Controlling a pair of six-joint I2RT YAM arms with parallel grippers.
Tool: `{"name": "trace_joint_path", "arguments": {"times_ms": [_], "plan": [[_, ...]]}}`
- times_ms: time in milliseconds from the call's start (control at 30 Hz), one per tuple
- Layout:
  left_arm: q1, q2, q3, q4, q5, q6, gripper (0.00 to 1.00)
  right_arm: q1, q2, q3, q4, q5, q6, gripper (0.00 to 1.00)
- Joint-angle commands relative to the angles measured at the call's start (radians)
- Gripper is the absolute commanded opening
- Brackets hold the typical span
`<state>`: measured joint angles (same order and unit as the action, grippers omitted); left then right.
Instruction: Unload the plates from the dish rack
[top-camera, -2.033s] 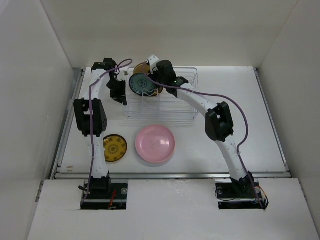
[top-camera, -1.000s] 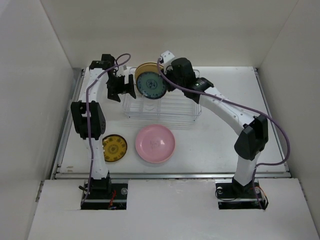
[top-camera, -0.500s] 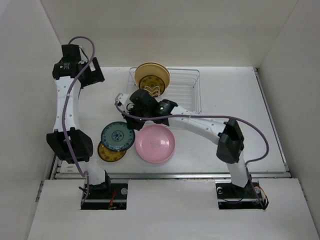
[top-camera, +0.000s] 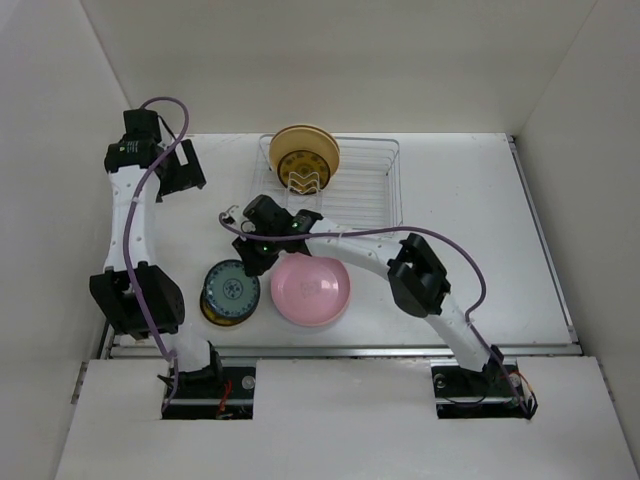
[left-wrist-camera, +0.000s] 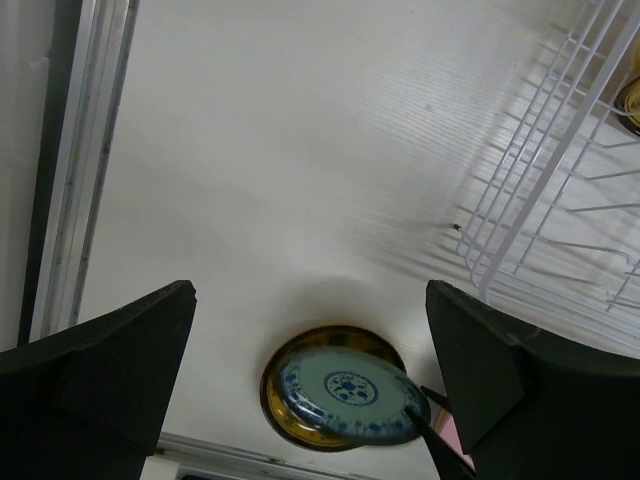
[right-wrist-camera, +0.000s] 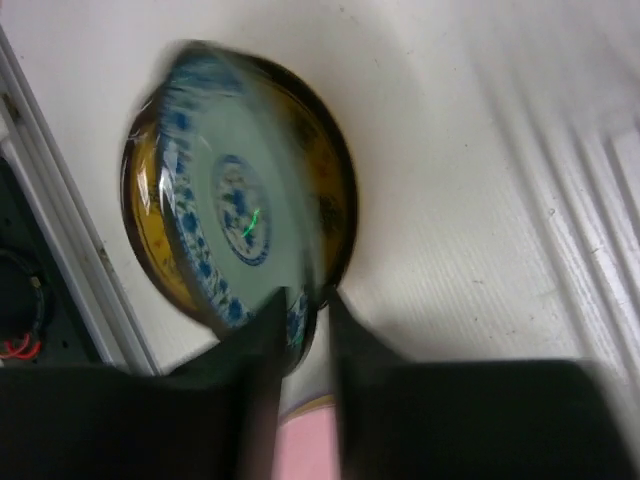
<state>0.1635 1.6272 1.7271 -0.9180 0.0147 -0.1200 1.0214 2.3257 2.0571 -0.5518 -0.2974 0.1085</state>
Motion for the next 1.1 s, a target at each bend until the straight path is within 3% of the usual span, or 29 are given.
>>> {"name": "trace_joint_path", "arguments": {"times_ms": [0, 133, 233, 367, 467, 600, 800, 933, 1000, 1067], "plan": [[0.001, -0.056, -0.008, -0.005, 0.013, 0.019, 1.00, 0.002, 0.004, 0.064, 0.066, -0.026, 0.048, 0.34], [0.001, -0.044, -0.008, -0.005, 0.068, 0.054, 1.00, 0.002, 0.015, 0.090, 0.047, -0.026, 0.048, 0.63], [0.001, -0.033, 0.015, -0.005, 0.138, 0.118, 1.00, 0.002, -0.063, 0.100, 0.047, 0.013, 0.048, 0.68], [-0.031, 0.014, 0.087, 0.004, 0.237, 0.261, 1.00, -0.012, -0.216, 0.069, 0.047, 0.115, 0.091, 0.72], [-0.107, 0.068, 0.189, 0.004, 0.281, 0.385, 1.00, -0.096, -0.336, 0.002, 0.035, 0.176, 0.178, 0.73], [-0.209, 0.146, 0.281, 0.067, 0.291, 0.468, 1.00, -0.266, -0.440, -0.113, -0.023, 0.185, 0.249, 0.73], [-0.346, 0.362, 0.461, 0.110, 0.311, 0.543, 1.00, -0.478, -0.537, -0.248, -0.137, 0.427, 0.339, 0.73], [-0.412, 0.457, 0.488, 0.189, 0.324, 0.577, 0.88, -0.622, -0.560, -0.302, -0.160, 0.564, 0.421, 0.73], [-0.435, 0.476, 0.488, 0.228, 0.324, 0.586, 0.79, -0.700, -0.560, -0.334, -0.145, 0.575, 0.430, 0.73], [-0.435, 0.491, 0.477, 0.289, 0.312, 0.586, 0.78, -0.742, -0.542, -0.344, -0.132, 0.544, 0.430, 0.73]]}}
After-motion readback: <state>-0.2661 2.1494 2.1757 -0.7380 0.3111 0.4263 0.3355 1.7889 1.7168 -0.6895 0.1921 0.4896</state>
